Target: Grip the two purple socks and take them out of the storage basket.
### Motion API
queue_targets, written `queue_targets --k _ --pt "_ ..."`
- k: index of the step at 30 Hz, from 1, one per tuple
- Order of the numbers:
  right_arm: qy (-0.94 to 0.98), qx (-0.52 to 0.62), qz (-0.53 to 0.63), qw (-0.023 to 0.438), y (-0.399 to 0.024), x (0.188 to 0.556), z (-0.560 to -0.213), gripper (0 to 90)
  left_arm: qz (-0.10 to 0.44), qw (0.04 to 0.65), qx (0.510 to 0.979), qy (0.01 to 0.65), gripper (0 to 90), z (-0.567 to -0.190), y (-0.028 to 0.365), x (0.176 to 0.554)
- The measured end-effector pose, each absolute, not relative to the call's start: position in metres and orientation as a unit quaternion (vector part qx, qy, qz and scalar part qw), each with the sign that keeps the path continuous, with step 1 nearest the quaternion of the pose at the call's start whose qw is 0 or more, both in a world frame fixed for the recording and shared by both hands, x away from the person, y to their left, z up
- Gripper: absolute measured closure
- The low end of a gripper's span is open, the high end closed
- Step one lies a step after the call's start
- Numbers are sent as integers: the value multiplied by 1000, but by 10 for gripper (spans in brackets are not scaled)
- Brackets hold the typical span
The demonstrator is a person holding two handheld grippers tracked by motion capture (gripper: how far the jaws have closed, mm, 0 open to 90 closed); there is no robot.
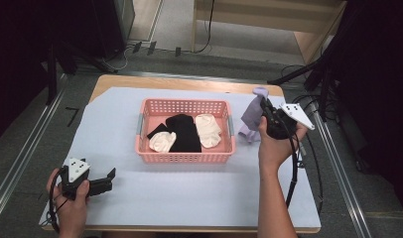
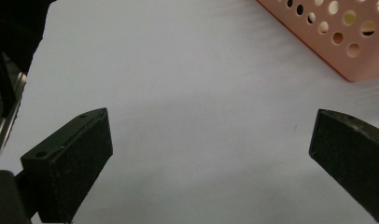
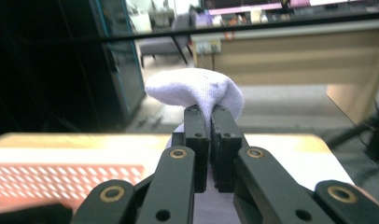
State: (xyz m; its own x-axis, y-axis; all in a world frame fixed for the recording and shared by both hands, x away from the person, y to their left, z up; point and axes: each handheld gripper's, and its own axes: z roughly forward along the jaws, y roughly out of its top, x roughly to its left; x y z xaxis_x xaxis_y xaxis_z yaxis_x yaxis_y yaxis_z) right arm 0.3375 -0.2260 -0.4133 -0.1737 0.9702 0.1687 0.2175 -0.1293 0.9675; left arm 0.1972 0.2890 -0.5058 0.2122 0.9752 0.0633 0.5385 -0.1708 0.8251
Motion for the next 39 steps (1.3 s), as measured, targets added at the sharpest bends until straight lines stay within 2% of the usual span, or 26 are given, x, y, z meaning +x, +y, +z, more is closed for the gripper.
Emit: queue_targets --k 2,7,20,27,39 --pt "560 547 514 351 -230 340 -424 821 315 347 696 544 3 -506 289 197" --pt "553 566 511 336 -238 339 -436 609 315 347 697 543 3 -506 289 197" --pt "575 535 532 316 -242 319 -437 313 317 348 696 542 3 -506 289 197" --pt "576 541 528 311 -253 298 -446 259 318 347 695 543 3 -506 289 197" --pt "568 558 517 315 -281 268 -468 236 327 346 696 538 3 -505 288 195"
